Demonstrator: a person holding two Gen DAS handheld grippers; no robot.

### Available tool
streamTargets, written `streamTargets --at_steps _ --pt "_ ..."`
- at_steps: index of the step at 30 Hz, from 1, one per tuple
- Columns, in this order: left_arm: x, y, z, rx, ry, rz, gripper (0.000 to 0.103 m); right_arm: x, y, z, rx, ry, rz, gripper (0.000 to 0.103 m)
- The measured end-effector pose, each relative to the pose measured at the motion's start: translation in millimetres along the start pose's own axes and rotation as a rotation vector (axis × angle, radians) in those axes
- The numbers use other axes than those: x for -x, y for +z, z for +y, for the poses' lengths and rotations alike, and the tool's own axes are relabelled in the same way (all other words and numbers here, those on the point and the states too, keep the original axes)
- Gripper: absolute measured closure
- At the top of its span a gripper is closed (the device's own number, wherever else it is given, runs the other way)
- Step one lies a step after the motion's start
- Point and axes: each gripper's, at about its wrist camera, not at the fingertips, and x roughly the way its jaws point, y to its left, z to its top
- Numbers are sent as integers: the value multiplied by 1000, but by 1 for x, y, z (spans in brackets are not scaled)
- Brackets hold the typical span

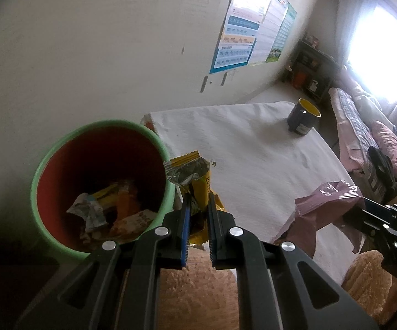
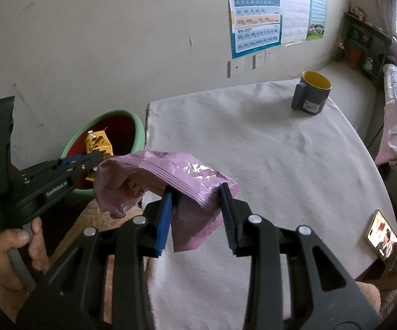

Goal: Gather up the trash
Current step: 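Carry the yellow snack wrapper and pink foil bag with both tools to the bucket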

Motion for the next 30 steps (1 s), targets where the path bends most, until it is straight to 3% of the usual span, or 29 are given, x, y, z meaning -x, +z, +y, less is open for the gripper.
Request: streamTargets --at_steps 30 --pt "6 -4 48 100 49 -18 94 -15 24 47 89 3 -5 70"
